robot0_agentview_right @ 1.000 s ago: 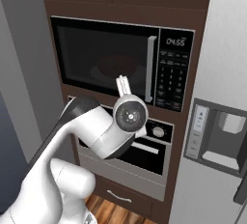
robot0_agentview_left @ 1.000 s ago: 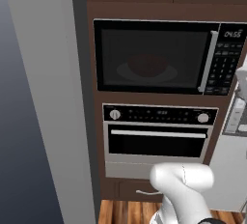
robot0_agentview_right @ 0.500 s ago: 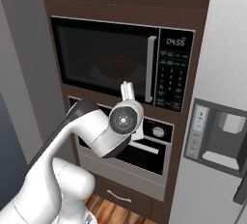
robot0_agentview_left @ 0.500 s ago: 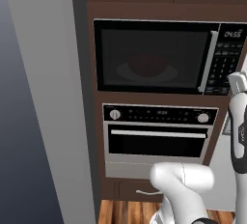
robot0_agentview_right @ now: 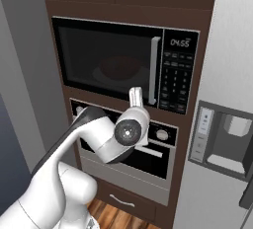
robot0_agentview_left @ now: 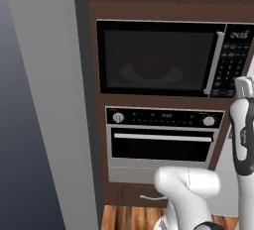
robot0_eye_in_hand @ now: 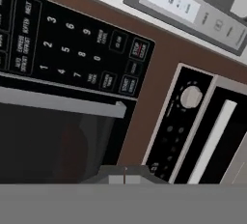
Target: Place the bowl containing the bell pepper and onion in the microwave. Close the microwave door and press the start button to microwave the meal.
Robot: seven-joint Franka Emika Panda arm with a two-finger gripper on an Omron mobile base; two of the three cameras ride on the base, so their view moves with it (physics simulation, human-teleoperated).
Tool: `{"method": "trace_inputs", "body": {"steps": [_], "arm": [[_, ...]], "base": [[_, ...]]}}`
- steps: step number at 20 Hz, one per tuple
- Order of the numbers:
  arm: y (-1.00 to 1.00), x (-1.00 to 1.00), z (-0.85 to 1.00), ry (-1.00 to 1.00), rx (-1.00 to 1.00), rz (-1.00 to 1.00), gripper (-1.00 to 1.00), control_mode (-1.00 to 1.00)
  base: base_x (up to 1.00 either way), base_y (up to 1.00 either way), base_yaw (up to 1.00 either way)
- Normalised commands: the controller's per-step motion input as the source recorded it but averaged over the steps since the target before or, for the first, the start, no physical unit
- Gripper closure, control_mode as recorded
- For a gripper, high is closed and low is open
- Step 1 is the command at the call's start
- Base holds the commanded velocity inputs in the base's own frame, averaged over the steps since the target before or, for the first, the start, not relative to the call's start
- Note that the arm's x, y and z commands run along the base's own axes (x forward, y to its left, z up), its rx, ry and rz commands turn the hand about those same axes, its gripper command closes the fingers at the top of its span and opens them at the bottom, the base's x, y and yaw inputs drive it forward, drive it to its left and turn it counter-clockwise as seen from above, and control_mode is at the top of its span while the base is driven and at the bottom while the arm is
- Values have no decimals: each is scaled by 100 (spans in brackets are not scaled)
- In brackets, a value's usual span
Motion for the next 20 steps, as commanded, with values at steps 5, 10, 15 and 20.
{"method": "trace_inputs", "body": {"steps": [5, 10, 15, 20], "arm": [[-6, 5, 0, 0, 6, 0, 100, -100], [0, 24, 0, -1, 8, 0, 100, -100], [-13, 32, 0, 0, 9, 0, 100, -100], [-14, 37, -5, 0, 7, 0, 100, -100]], "base": [[0, 0, 0], [0, 0, 0], [0, 0, 0], [0, 0, 0]]}}
